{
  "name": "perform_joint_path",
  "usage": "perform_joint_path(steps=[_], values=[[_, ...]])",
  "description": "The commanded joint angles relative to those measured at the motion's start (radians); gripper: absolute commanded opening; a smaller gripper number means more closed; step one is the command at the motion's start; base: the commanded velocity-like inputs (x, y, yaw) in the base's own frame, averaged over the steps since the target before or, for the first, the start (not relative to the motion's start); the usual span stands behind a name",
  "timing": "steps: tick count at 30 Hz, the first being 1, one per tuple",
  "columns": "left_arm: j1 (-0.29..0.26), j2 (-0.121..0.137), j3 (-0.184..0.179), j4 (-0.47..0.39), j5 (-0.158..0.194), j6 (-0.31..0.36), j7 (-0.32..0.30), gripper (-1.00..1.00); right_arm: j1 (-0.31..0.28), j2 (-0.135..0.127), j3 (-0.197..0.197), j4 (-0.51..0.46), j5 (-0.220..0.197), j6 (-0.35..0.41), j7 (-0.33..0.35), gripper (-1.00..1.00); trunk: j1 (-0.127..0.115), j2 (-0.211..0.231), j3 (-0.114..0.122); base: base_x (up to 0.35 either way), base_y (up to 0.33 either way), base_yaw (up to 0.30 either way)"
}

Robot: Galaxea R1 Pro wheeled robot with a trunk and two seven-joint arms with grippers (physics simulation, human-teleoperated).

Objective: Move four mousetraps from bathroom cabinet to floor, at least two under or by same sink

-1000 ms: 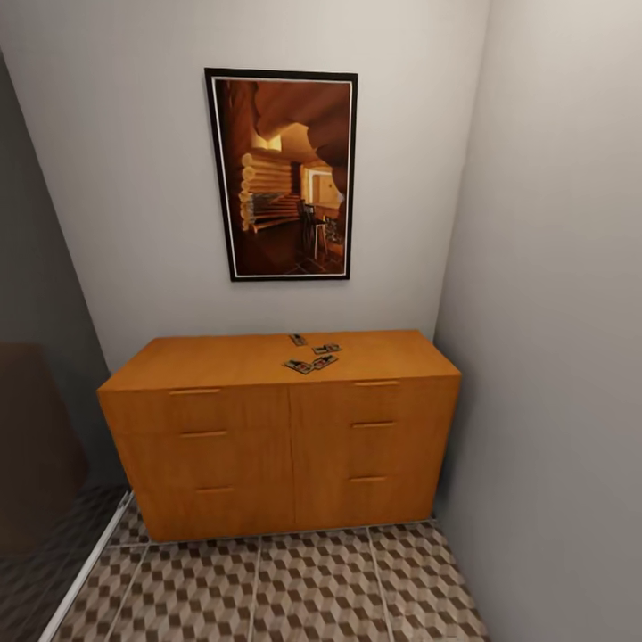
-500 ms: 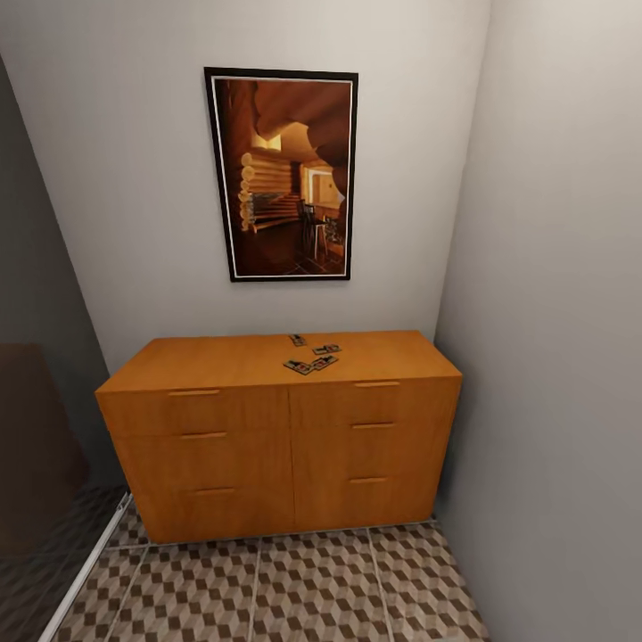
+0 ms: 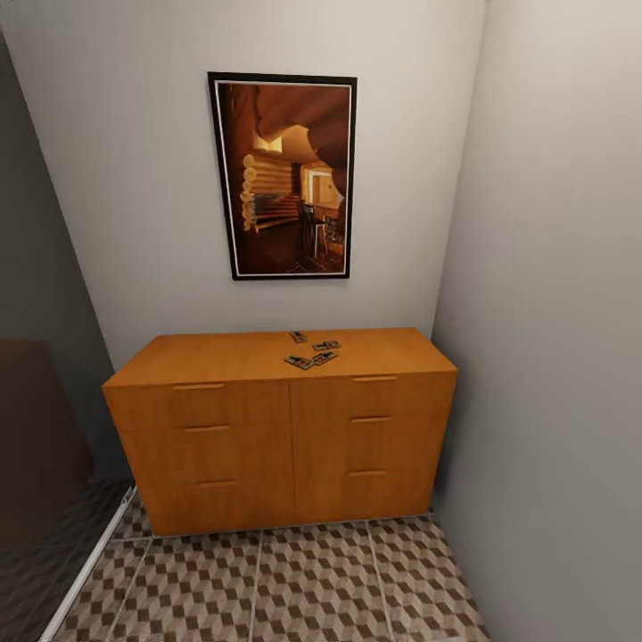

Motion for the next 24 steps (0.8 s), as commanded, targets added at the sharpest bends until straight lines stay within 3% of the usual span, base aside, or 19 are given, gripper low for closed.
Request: perform_joint_path(steps=[1,8,24], values=[[-0.001,0.000,-0.003,0.001,0.001,-0.003,0.000,1.00,-0.001,0.000,0.001,0.001,0.010,-0.001,-0.009,1.00,-0.001,-0.001,-0.001,-0.258,0.000,0.000],[0.000,0.001,-0.003,0.001,0.001,-0.003,0.000,1.00,-0.001,0.001,0.001,0.001,0.010,-0.001,-0.009,1.00,-0.001,-0.001,-0.001,-0.139,0.000,0.000],[0.000,-0.001,-0.004,0.003,0.001,-0.003,0.000,1.00,-0.001,0.001,-0.001,-0.005,0.013,0.000,-0.014,1.00,-0.001,-0.001,-0.001,-0.012,0.000,0.000]])
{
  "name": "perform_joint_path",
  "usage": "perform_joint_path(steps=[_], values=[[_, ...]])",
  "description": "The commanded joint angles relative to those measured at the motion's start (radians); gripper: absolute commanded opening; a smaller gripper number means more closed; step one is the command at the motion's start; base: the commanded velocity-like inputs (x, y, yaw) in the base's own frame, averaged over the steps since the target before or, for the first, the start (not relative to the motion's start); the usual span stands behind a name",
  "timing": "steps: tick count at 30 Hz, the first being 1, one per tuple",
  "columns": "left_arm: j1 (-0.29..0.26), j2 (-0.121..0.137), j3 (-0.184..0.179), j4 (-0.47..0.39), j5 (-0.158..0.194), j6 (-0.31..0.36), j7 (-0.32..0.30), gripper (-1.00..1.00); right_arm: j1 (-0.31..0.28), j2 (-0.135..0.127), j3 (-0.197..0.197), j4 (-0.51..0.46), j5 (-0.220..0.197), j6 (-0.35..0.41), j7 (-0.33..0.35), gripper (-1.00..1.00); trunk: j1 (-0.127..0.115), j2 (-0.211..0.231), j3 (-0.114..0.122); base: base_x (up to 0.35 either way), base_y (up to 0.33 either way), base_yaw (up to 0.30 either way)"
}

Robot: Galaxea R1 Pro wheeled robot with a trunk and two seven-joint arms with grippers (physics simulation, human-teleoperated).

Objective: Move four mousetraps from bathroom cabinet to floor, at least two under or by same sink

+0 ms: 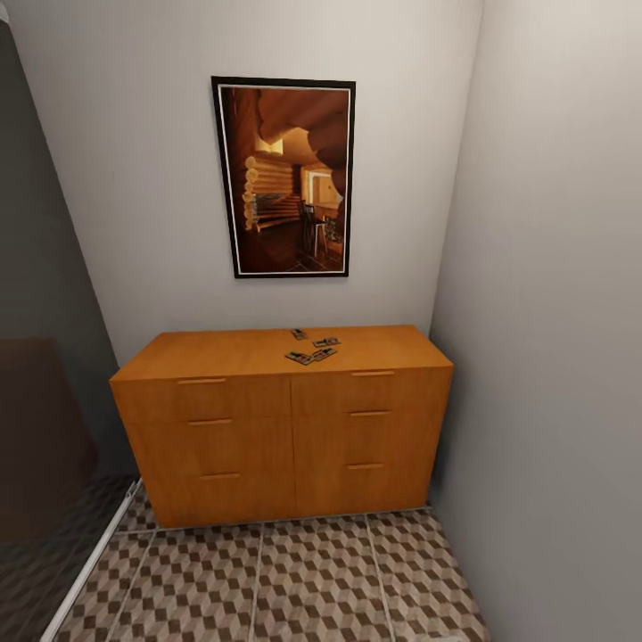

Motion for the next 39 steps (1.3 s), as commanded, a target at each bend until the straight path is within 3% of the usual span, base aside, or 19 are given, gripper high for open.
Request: perform_joint_path(steps=[1,4,7,8,11,12,13,17,19,20,23,28,29,32,33,38,39], values=[[-0.001,-0.001,-0.003,0.005,0.001,-0.003,-0.001,1.00,-0.001,0.000,0.000,-0.011,0.011,0.005,-0.014,1.00,0.000,-0.001,-0.001,0.000,0.000,0.000],[-0.001,-0.003,-0.004,0.010,0.000,-0.004,-0.001,1.00,-0.001,-0.002,-0.002,-0.063,0.012,0.046,-0.018,1.00,0.000,-0.001,-0.001,0.000,0.000,0.000],[-0.001,-0.008,-0.004,0.013,0.000,-0.004,-0.001,1.00,-0.002,-0.002,-0.001,-0.290,0.013,0.261,-0.020,1.00,0.000,-0.001,-0.001,0.000,0.000,0.000],[-0.001,-0.009,-0.004,0.014,-0.001,-0.004,-0.001,1.00,-0.002,-0.003,-0.002,-0.412,0.014,0.398,-0.019,1.00,0.000,-0.001,-0.001,0.000,0.000,0.000],[-0.001,-0.011,-0.005,0.015,-0.001,-0.004,-0.001,1.00,-0.002,-0.004,-0.002,-0.595,0.015,0.598,-0.018,1.00,0.000,-0.001,-0.001,0.000,0.000,0.000],[-0.001,-0.012,-0.005,0.016,-0.001,-0.003,-0.001,1.00,-0.002,-0.004,-0.002,-0.833,0.015,0.802,-0.018,1.00,0.000,-0.001,-0.001,0.000,0.000,0.000],[-0.001,-0.012,-0.005,0.017,-0.001,-0.003,-0.001,1.00,-0.002,-0.004,-0.003,-0.939,0.016,0.876,-0.020,1.00,0.000,-0.001,-0.001,0.000,0.000,0.000],[-0.001,-0.012,-0.005,0.022,-0.001,-0.003,-0.001,1.00,-0.007,-0.002,-0.003,-1.126,0.019,1.006,-0.022,1.00,0.000,-0.001,-0.001,0.000,0.000,0.000],[-0.001,-0.012,-0.005,0.026,-0.001,-0.003,-0.001,1.00,-0.022,-0.001,-0.003,-1.238,0.024,1.101,-0.022,1.00,0.000,-0.001,-0.001,0.000,0.000,0.000],[-0.001,-0.012,-0.004,0.029,-0.001,-0.002,0.000,1.00,-0.051,0.000,-0.003,-1.313,0.029,1.183,-0.022,1.00,0.000,-0.001,-0.001,0.000,0.000,0.000],[-0.001,-0.013,-0.005,0.033,-0.001,-0.002,0.000,1.00,-0.139,0.002,-0.002,-1.368,0.032,1.271,-0.022,1.00,0.000,-0.001,-0.001,0.000,0.000,0.000],[-0.001,-0.016,-0.005,0.042,-0.002,-0.002,-0.001,1.00,-0.256,0.003,-0.001,-1.384,0.032,1.345,-0.022,1.00,0.000,-0.001,-0.001,0.000,0.000,0.000],[-0.001,-0.017,-0.005,0.045,-0.002,-0.002,-0.001,1.00,-0.309,0.003,-0.001,-1.386,0.032,1.382,-0.021,1.00,0.000,-0.001,-0.001,0.000,0.000,0.000],[-0.001,-0.019,-0.005,0.048,-0.003,-0.002,-0.001,1.00,-0.395,0.003,-0.001,-1.378,0.032,1.433,-0.020,1.00,0.000,-0.001,-0.001,0.000,0.000,0.000],[-0.001,-0.020,-0.005,0.049,-0.003,-0.002,-0.001,1.00,-0.456,0.003,-0.001,-1.359,0.032,1.453,-0.020,1.00,0.000,-0.001,-0.001,0.000,0.000,0.000],[-0.001,-0.021,-0.005,0.049,-0.005,-0.003,-0.001,1.00,-0.622,0.006,-0.001,-1.257,0.032,1.476,-0.019,1.00,0.000,-0.001,-0.001,0.000,0.000,0.000],[-0.001,-0.021,-0.005,0.049,-0.006,-0.003,-0.001,1.00,-0.694,0.013,-0.001,-1.193,0.032,1.480,-0.019,1.00,0.000,-0.001,-0.001,0.000,0.000,0.000]])
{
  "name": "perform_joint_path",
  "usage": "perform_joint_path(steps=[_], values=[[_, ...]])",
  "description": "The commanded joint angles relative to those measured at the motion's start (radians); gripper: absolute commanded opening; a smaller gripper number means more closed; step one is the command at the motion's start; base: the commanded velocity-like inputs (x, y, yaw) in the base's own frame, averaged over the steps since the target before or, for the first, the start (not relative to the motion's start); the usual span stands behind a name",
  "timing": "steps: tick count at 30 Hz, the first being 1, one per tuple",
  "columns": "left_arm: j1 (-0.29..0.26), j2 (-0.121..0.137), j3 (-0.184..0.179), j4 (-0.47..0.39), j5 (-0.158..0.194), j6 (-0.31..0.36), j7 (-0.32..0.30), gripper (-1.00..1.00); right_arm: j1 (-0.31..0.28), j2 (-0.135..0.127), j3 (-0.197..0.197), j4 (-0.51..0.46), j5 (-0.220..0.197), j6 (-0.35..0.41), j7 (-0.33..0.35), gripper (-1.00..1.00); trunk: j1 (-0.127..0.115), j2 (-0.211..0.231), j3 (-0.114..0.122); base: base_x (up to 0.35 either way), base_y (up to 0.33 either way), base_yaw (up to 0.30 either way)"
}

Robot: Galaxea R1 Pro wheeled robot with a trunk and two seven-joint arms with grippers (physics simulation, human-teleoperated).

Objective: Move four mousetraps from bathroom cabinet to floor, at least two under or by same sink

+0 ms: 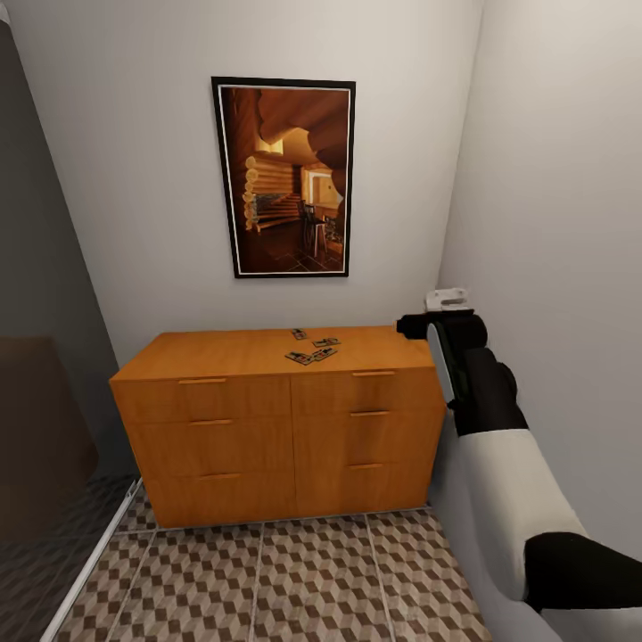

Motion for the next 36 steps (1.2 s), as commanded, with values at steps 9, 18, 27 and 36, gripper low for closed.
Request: perform_joint_path(steps=[9,18,27,36], values=[[-0.001,0.001,-0.001,-0.002,-0.001,-0.003,0.000,1.00,-0.369,0.085,0.001,0.514,0.007,-0.085,0.002,1.00,0.000,-0.001,-0.001,0.007,0.001,0.000],[0.000,0.003,0.000,-0.003,-0.001,-0.003,0.000,1.00,-0.423,0.085,0.001,0.648,0.006,-0.200,0.004,1.00,0.000,-0.001,-0.001,0.182,0.116,0.000],[-0.001,0.004,0.000,-0.003,-0.001,-0.003,0.000,1.00,-0.427,0.085,-0.006,0.650,-0.009,-0.212,0.037,1.00,0.000,-0.001,-0.001,0.255,0.180,0.000],[-0.001,0.006,0.000,-0.003,-0.001,-0.003,-0.001,1.00,-0.426,0.085,-0.004,0.659,-0.028,-0.257,0.060,1.00,0.000,-0.001,-0.001,0.207,0.169,0.000]])
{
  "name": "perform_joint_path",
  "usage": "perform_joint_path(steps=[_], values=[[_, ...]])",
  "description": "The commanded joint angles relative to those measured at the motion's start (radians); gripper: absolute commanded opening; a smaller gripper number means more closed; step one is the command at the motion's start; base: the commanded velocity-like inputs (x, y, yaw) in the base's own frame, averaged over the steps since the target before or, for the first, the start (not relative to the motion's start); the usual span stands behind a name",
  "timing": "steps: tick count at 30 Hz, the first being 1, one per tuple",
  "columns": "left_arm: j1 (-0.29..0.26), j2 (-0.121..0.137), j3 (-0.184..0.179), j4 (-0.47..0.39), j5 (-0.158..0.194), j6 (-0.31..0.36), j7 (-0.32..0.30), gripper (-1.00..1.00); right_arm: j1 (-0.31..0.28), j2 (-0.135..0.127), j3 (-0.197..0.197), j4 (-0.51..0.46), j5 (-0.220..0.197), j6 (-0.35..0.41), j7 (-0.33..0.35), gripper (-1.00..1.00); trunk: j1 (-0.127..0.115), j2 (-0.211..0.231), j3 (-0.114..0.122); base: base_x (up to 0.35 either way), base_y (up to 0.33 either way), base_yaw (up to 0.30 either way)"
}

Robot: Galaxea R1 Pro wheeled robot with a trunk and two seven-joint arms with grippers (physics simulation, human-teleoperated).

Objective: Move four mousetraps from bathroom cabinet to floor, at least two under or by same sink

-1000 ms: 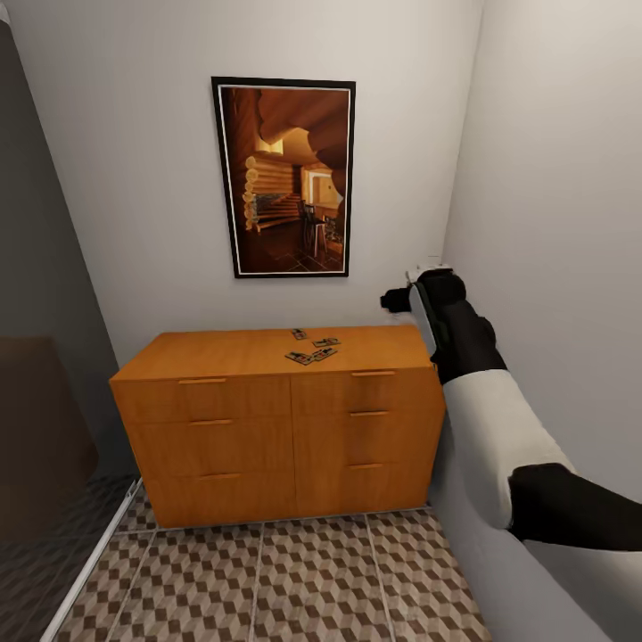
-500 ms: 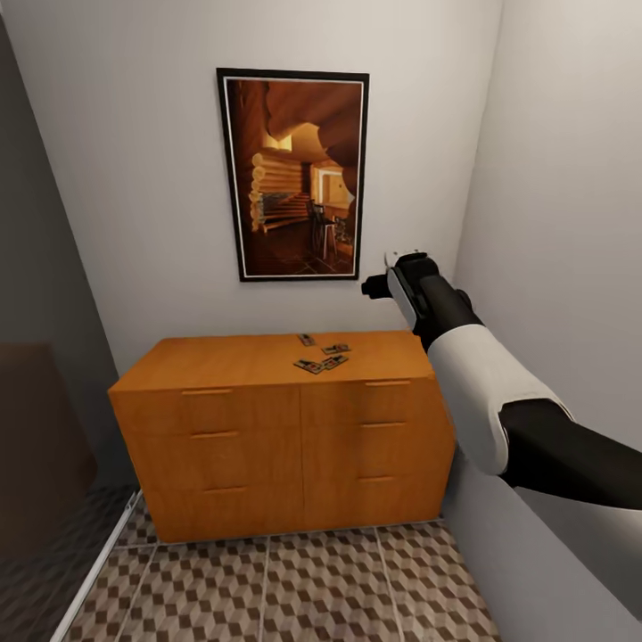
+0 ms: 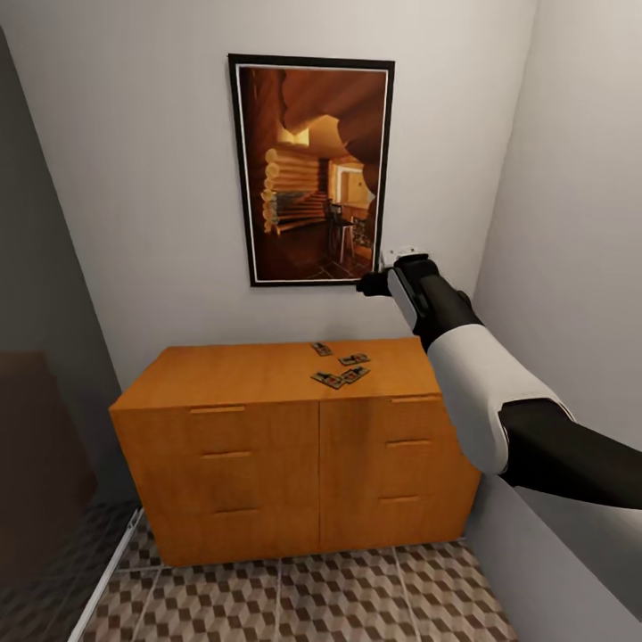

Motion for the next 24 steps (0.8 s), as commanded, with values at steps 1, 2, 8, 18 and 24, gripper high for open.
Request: perform_joint_path(steps=[1,2,8,18,24], values=[[-0.001,0.000,-0.003,0.001,0.000,-0.004,0.000,1.00,-0.001,0.000,0.001,0.007,0.007,0.002,0.002,1.00,0.000,-0.001,-0.001,0.062,0.067,0.000],[0.000,0.000,-0.004,0.001,0.000,-0.004,-0.001,1.00,-0.001,0.000,0.001,0.024,0.004,-0.005,0.003,1.00,0.000,-0.001,-0.001,0.040,0.043,0.000],[0.000,-0.001,-0.004,0.000,0.000,-0.004,-0.001,1.00,0.000,0.000,0.000,0.112,-0.009,-0.078,0.003,1.00,0.000,-0.001,-0.001,0.019,0.020,0.000],[-0.001,-0.001,-0.004,0.000,0.000,-0.004,-0.001,1.00,0.000,0.000,0.000,0.202,-0.020,-0.146,0.004,1.00,0.000,-0.001,-0.001,0.003,0.003,0.000],[0.000,-0.001,-0.004,0.001,0.000,-0.004,-0.001,1.00,0.000,0.000,0.000,0.284,-0.021,-0.222,0.003,1.00,0.000,-0.001,-0.001,0.000,0.000,0.000]])
